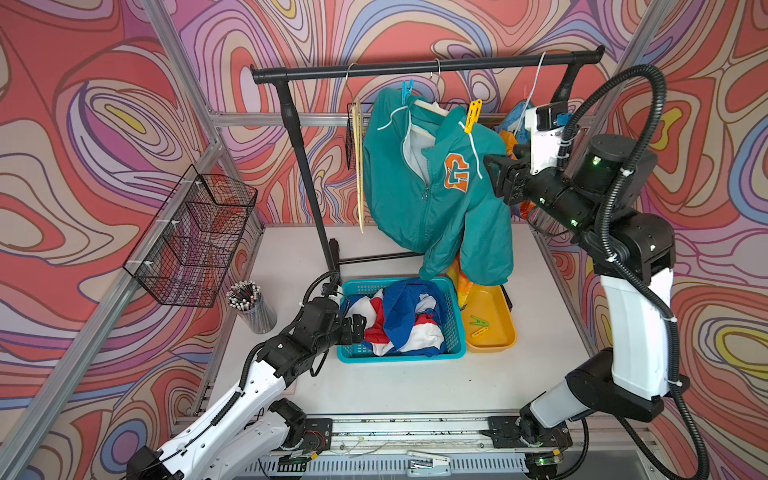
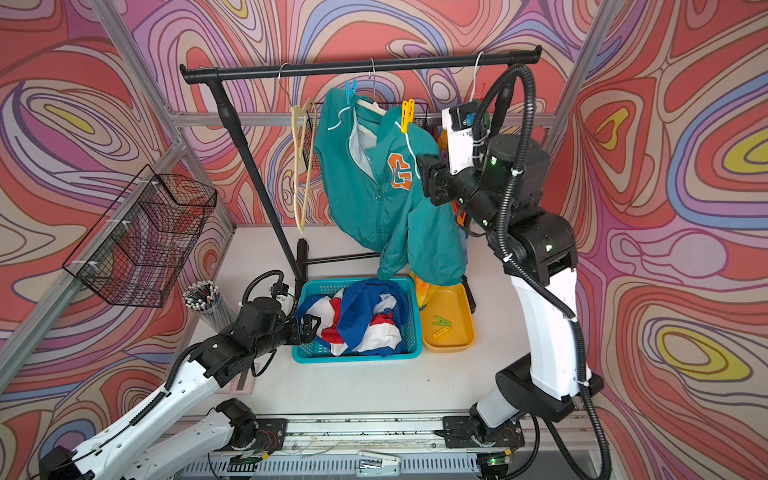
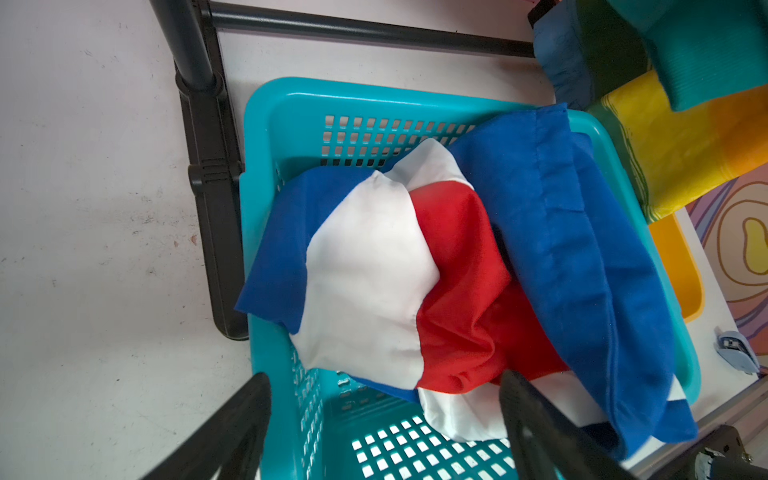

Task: Remove the clothespins securing jackets to the hanger
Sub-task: Pick up the hanger from the clothesline.

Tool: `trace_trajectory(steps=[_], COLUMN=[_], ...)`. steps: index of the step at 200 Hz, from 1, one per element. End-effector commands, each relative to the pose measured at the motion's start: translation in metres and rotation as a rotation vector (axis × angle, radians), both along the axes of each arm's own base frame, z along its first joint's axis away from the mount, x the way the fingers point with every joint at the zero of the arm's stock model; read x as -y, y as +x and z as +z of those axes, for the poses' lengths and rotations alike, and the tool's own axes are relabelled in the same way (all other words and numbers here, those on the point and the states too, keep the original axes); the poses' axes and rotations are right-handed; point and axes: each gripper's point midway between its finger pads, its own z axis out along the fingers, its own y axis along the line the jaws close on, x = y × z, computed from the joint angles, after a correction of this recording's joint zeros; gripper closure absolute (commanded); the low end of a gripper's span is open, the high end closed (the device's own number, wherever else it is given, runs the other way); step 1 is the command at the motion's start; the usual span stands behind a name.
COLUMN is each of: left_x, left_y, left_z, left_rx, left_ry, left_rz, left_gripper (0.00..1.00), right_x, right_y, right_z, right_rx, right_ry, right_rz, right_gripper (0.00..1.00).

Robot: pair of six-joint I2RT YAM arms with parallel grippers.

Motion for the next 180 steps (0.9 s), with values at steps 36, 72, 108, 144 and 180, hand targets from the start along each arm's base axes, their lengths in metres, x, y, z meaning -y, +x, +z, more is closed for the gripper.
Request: trace_trajectory(steps=[36,72,108,144,180], left_x=[-0.001,0.001,0.001,-0.001,0.001], left_y=[-0.004,-0.004,-0.003,-0.003,-0.002], left_z=[0.005,0.003,0.003,0.002,0.002], left_rx=[0.006,-0.001,-0.004,-0.005,-0.005], left_ry=[0.011,0.009,0.010,0.023,0.019], left_rz=[-0.016,-0.020,-0.020,-0.015,-0.019], left_gripper=[0.11,0.11,0.11,0.11,0.11], right_x=[-0.037,-0.041,-0.048,-0.054,-0.053], right_y=[0.004,0.015,0.028,0.034,0.035], right_z=[-0.022,-0.023,-0.026,-0.034,-0.044], right_rx=[-0.079,-0.075,-0.088,-0.113,-0.144], right_ry=[0.009,0.024,0.039,0.047,0.034], right_rz=[0.184,0.174,0.179,0.194,0.185], right_gripper=[0.43,0.56,0.66,0.73,0.76])
